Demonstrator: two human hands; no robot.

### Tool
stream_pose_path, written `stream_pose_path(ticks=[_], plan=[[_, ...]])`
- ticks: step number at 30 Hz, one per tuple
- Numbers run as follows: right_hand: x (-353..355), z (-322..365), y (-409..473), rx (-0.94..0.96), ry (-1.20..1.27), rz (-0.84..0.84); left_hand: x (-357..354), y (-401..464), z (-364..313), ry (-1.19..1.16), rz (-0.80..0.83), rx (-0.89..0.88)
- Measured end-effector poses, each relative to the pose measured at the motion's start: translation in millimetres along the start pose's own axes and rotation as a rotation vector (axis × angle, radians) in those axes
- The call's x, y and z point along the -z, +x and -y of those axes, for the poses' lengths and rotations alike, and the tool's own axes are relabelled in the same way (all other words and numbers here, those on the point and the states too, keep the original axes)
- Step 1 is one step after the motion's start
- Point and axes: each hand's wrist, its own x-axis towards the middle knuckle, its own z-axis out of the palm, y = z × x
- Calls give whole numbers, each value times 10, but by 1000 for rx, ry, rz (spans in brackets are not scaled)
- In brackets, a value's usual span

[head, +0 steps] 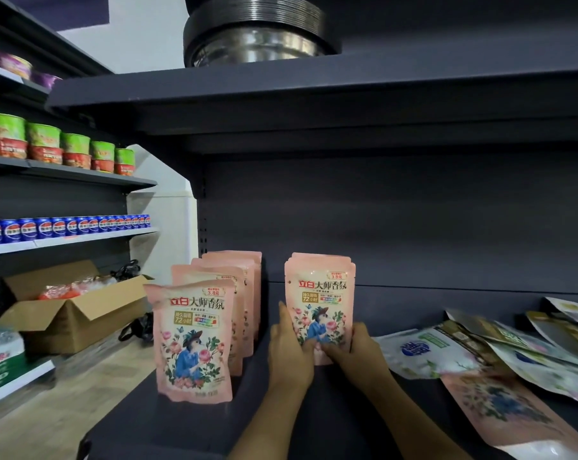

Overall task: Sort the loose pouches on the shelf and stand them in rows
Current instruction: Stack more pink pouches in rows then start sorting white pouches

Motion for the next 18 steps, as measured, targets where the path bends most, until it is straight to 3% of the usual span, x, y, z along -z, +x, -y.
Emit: stream_pose_path(ticks=[18], plan=[[-21, -51, 46, 36, -232, -4, 32, -19, -64, 102, 3, 68]])
